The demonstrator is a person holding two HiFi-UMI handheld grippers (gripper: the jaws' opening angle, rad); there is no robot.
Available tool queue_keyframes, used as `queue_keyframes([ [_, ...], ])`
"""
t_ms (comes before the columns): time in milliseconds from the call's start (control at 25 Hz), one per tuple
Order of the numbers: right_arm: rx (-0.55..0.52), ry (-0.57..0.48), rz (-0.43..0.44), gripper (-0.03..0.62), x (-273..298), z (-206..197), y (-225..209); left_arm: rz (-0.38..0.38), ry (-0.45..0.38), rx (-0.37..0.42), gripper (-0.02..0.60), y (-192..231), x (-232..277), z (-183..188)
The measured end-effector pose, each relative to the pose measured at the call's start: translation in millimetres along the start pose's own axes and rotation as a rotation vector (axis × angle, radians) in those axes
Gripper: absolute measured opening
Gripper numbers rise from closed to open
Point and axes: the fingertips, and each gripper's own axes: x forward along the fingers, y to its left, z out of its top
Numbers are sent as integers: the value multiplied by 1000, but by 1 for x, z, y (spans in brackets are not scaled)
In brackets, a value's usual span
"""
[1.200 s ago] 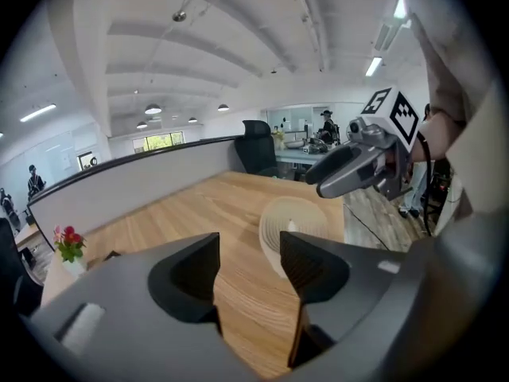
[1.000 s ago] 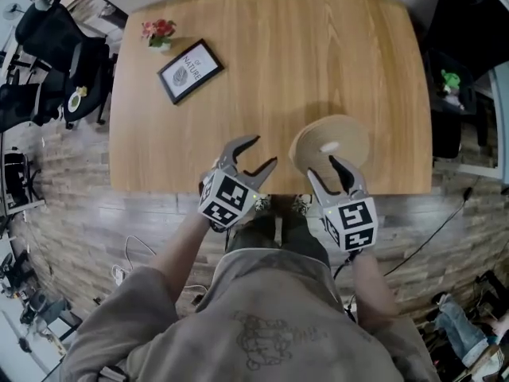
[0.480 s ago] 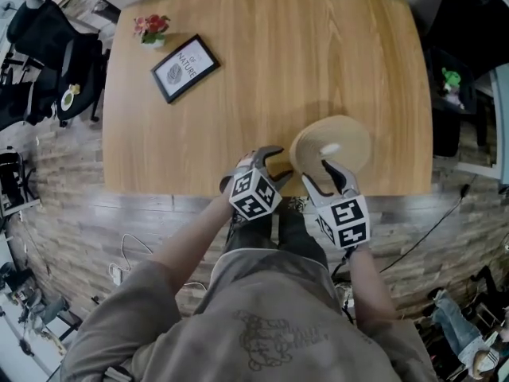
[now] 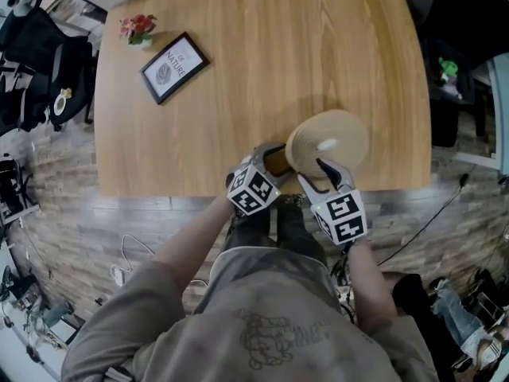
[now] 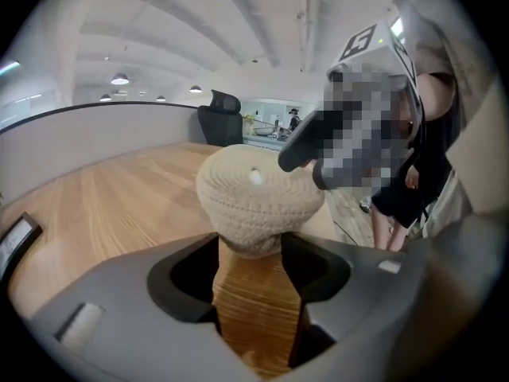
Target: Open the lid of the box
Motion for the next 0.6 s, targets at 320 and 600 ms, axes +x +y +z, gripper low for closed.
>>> queue_keyframes([
  [320,-20,-18,-11,202,10,13,3,-13,-15,-19,222,-1,1,2],
  [600,-78,83,-51,202,40,9,12,-1,-11,-35,216,-5,-1,-1],
])
